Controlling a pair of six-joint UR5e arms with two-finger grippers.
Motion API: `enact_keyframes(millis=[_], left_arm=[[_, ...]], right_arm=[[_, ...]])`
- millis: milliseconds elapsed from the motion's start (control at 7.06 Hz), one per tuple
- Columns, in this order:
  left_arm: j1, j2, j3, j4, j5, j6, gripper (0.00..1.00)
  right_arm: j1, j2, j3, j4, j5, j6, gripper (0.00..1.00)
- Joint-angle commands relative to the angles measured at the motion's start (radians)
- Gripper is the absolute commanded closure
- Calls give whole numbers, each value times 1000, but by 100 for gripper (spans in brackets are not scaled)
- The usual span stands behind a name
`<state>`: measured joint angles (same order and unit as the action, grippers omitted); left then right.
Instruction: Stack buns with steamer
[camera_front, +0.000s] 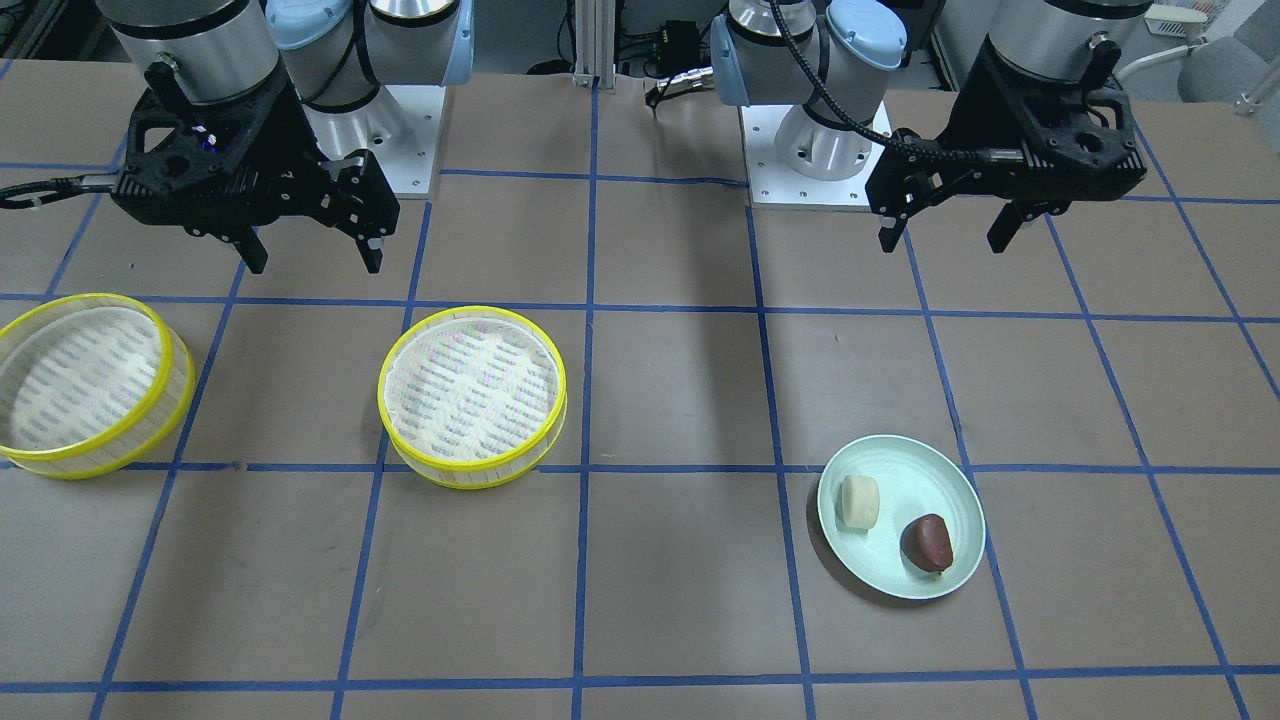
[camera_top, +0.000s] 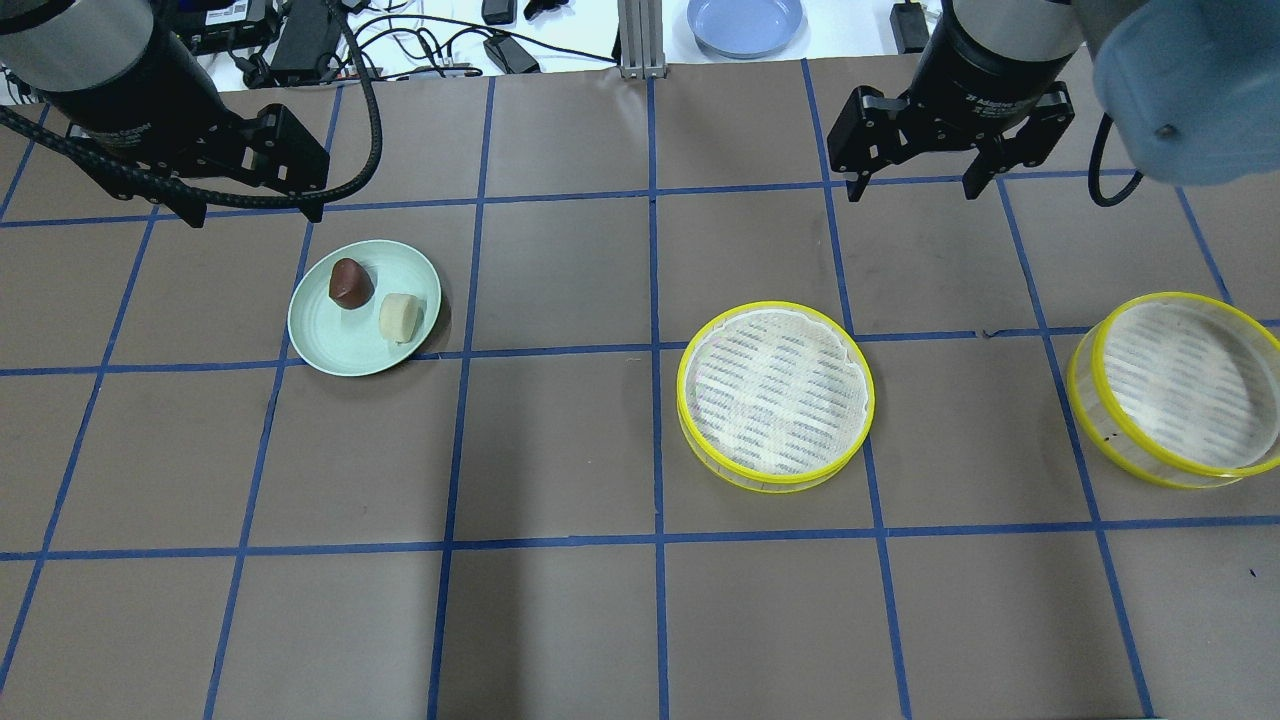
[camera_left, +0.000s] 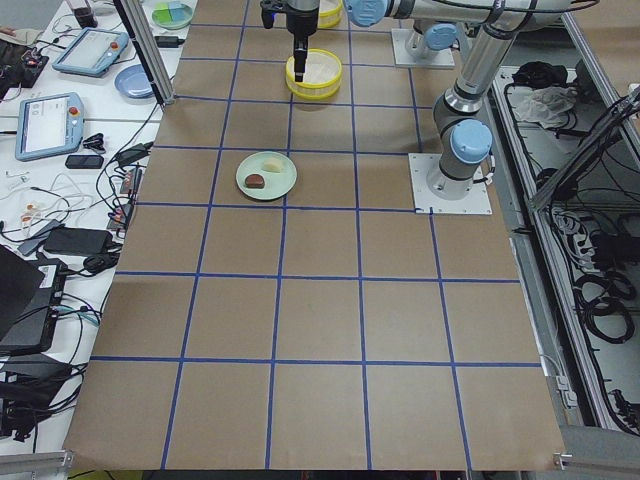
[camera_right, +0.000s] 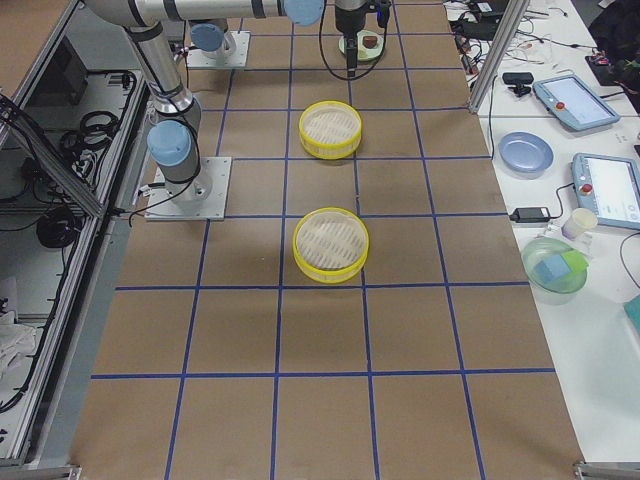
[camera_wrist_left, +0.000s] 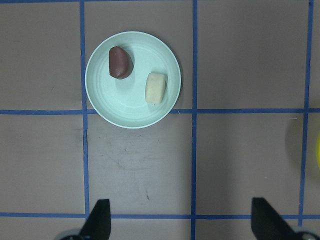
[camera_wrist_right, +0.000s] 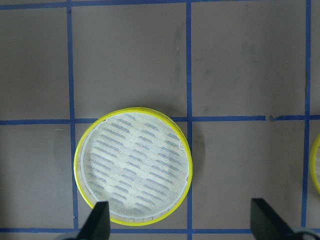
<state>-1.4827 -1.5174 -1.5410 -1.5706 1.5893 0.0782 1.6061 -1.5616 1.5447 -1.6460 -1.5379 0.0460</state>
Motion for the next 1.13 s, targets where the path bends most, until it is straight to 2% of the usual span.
enact_keyframes(millis=[0, 283, 425, 708, 850, 992], left_arm=[[-1, 0, -5, 3, 3, 2, 0], [7, -1, -7, 4, 1, 12, 0], [15, 2, -7, 4, -6, 14, 0], [15, -20, -16, 3, 3, 15, 0], [16, -20, -21, 9, 0, 15, 0], [18, -29, -25, 11, -2, 17, 0]], right_arm=[[0, 0, 0, 5, -1, 0, 1], [-26, 0, 2, 26, -31, -11, 1], [-79, 0, 2, 61, -44, -32, 1], [-263, 1, 29, 75, -76, -230, 3], [-375, 12, 76, 57, -71, -388, 2], [-423, 40, 112, 2, -83, -452, 2]])
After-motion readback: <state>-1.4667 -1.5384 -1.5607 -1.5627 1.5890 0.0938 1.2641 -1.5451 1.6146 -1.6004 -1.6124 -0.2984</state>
